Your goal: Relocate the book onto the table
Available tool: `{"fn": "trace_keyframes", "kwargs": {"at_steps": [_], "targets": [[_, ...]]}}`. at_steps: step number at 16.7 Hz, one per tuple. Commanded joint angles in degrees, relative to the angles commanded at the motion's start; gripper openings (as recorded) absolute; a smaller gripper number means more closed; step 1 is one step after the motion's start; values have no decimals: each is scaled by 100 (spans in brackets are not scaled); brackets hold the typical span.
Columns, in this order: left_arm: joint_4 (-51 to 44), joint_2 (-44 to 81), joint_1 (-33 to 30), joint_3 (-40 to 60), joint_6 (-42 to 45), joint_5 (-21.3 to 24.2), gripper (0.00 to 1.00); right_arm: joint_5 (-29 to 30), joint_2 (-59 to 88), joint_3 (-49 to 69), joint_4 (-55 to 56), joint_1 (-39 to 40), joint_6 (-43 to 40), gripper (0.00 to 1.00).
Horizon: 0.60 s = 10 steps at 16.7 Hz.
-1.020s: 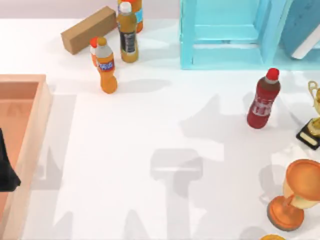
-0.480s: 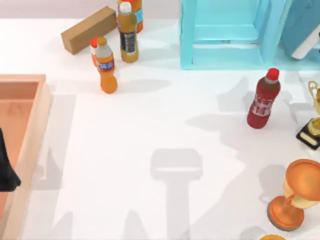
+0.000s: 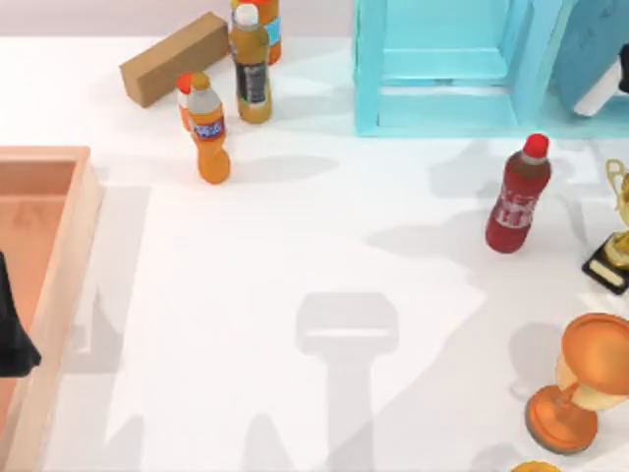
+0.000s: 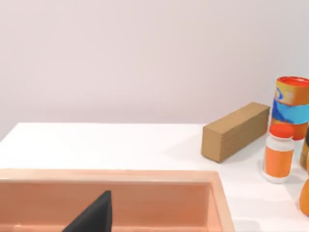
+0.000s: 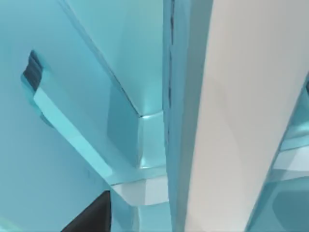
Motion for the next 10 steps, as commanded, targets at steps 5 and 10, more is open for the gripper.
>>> {"fn": "trace_keyframes", "kwargs": {"at_steps": [5, 10], "targets": [[0, 0, 0, 0, 0, 0, 100, 193, 1114, 1238, -103, 193, 76, 100], [0, 0, 0, 0, 0, 0, 100, 269, 1495, 1667, -152, 269, 105, 100]]}}
